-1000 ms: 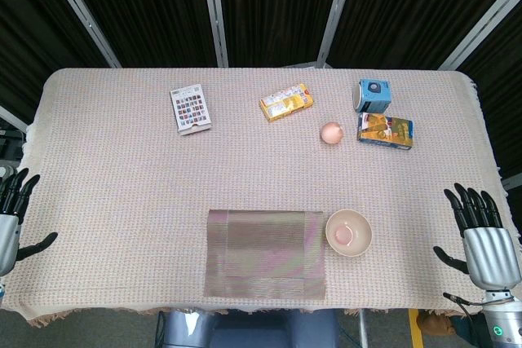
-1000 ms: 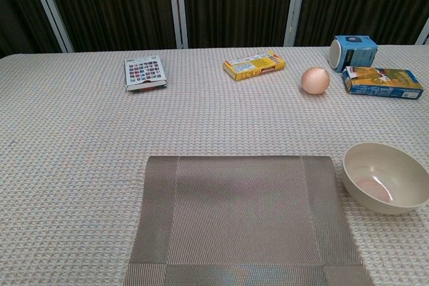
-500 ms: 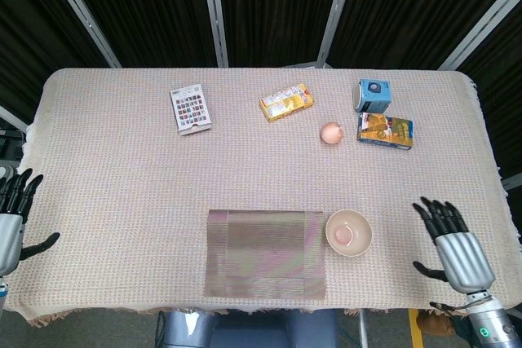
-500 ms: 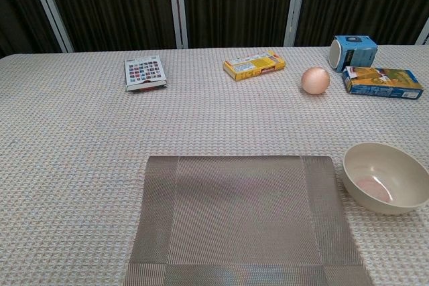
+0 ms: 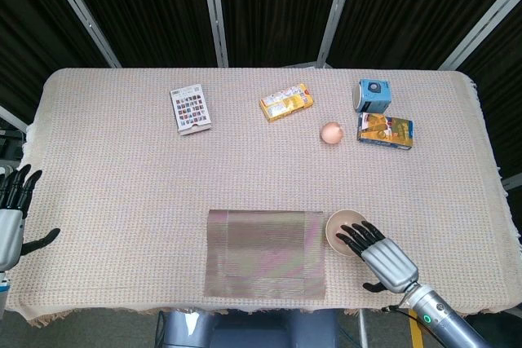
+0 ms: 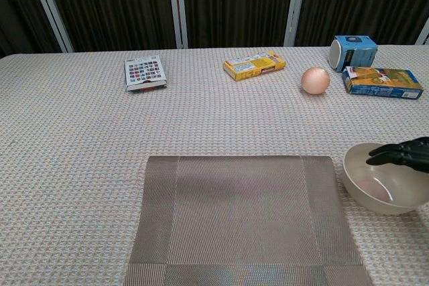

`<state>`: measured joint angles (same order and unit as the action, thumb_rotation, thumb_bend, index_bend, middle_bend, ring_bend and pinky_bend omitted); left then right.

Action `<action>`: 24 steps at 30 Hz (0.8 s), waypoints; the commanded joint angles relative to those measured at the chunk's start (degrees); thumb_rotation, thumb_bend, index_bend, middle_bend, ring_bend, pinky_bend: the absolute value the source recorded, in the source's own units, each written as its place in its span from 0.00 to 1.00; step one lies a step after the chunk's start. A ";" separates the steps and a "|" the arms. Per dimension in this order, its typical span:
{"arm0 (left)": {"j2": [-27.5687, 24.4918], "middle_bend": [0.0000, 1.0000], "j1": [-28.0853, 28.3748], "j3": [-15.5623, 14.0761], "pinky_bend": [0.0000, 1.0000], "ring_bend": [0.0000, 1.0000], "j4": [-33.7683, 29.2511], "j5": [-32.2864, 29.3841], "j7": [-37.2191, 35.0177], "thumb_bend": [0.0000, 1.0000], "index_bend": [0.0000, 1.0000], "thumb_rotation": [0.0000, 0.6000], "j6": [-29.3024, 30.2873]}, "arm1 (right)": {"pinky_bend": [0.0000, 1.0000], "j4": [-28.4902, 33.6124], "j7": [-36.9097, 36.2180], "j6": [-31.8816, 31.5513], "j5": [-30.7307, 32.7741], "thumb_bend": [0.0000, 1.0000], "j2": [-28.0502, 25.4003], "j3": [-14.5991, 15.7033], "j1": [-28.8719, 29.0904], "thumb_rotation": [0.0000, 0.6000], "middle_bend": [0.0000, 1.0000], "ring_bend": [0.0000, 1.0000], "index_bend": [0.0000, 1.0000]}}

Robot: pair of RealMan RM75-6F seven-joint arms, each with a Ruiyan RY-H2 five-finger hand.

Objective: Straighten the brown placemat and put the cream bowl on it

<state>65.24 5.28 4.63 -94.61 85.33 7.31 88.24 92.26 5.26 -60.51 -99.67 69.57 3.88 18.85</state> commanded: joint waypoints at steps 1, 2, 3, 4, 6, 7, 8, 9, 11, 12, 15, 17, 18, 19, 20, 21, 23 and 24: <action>-0.21 0.00 -0.29 0.01 0.00 0.00 0.02 -0.06 -0.21 0.00 0.00 1.00 0.43 | 0.00 -2.10 1.62 0.61 1.80 0.00 2.03 -1.04 0.51 1.00 0.00 0.00 0.05; -0.29 0.00 -0.41 -0.02 0.00 0.00 -0.02 0.00 -0.33 0.00 0.00 1.00 0.62 | 0.00 -2.62 1.87 0.72 2.20 0.00 2.51 -1.13 0.52 1.00 0.00 0.00 0.08; -0.34 0.00 -0.48 -0.03 0.00 0.00 -0.07 0.04 -0.40 0.00 0.00 1.00 0.75 | 0.00 -2.87 1.96 0.77 2.39 0.00 2.73 -1.14 0.52 1.00 0.00 0.00 0.11; -0.48 0.00 -0.64 -0.02 0.00 0.00 -0.17 0.13 -0.60 0.00 0.00 1.00 1.07 | 0.00 -3.30 2.07 0.86 2.67 0.00 3.13 -1.10 0.50 1.00 0.00 0.00 0.15; -0.61 0.00 -0.77 -0.01 0.00 0.00 -0.28 0.24 -0.84 0.00 0.00 1.00 1.35 | 0.00 -3.74 2.07 0.82 2.74 0.02 3.55 -0.98 0.47 1.00 0.00 0.00 0.25; -0.76 0.00 -0.87 0.02 0.00 0.00 -0.35 0.31 -1.04 0.00 0.00 1.00 1.57 | 0.00 -4.28 2.06 0.63 2.63 0.04 4.02 -0.87 0.46 1.00 0.00 0.00 0.29; -0.87 0.00 -0.92 0.01 0.00 0.00 -0.39 0.36 -1.17 0.00 0.00 1.00 1.65 | 0.00 -4.90 2.11 0.41 2.51 0.09 4.49 -0.82 0.47 1.00 0.00 0.00 0.36; -0.98 0.00 -0.97 0.01 0.00 0.00 -0.44 0.34 -1.34 0.00 0.00 1.00 1.69 | 0.00 -5.79 2.26 0.14 2.40 0.14 5.18 -0.80 0.51 1.00 0.00 0.00 0.40; -1.11 0.00 -0.97 0.01 0.00 0.00 -0.48 0.31 -1.52 0.00 0.00 1.00 1.62 | 0.00 -7.27 2.16 -0.03 2.29 0.26 6.41 -0.71 0.69 1.00 0.00 0.00 0.50; -1.14 0.00 -0.96 0.02 0.00 0.00 -0.47 0.31 -1.53 0.00 0.00 1.00 1.60 | 0.00 -7.85 1.95 -0.10 2.28 0.31 6.91 -0.70 0.76 1.00 0.00 0.00 0.54; -1.14 0.00 -0.91 0.10 0.00 0.00 -0.46 0.29 -1.59 0.00 0.00 1.00 1.57 | 0.00 -9.79 0.76 -0.36 2.33 0.47 8.65 -0.56 1.02 1.00 0.00 0.00 0.69; -1.16 0.00 -0.87 0.17 0.00 0.00 -0.49 0.23 -1.62 0.00 0.00 1.00 1.52 | 0.00 -11.02 0.28 -1.22 2.09 0.53 9.66 -0.64 1.05 1.00 0.00 0.00 0.74; -1.17 0.00 -0.86 0.20 0.00 0.00 -0.49 0.17 -1.65 0.00 0.00 1.00 1.50 | 0.00 -11.74 -0.09 -1.88 1.82 0.54 10.24 -0.66 1.05 1.00 0.00 0.00 0.76; -1.19 0.00 -0.85 0.23 0.00 0.00 -0.51 0.15 -1.66 0.00 0.00 1.00 1.50 | 0.00 -12.31 -0.26 -2.51 1.52 0.55 10.61 -0.71 1.04 1.00 0.00 0.00 0.77; -1.22 0.00 -0.87 0.26 0.00 0.00 -0.50 0.11 -1.72 0.00 0.00 1.00 1.53 | 0.00 -13.17 -0.55 -3.43 1.06 0.55 11.14 -0.73 1.01 1.00 0.00 0.00 0.78; -1.24 0.00 -0.91 0.28 0.00 0.00 -0.53 0.10 -1.83 0.00 0.00 1.00 1.58 | 0.00 -13.92 -0.97 -4.26 0.68 0.55 11.57 -0.72 0.99 1.00 0.00 0.00 0.78; -1.30 0.00 -0.95 0.33 0.00 0.00 -0.55 0.09 -1.95 0.00 0.00 1.00 1.70 | 0.00 -14.54 -1.69 -5.10 0.48 0.55 11.90 -0.76 0.97 1.00 0.00 0.00 0.79; -1.34 0.00 -0.98 0.36 0.00 0.00 -0.58 0.06 -2.05 0.00 0.00 1.00 1.76 | 0.00 -14.75 -2.27 -5.74 0.39 0.55 12.00 -0.88 1.00 1.00 0.00 0.00 0.79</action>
<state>63.91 4.31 4.97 -95.18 85.41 5.29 89.97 77.89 3.60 -65.63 -98.99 81.23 3.12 19.84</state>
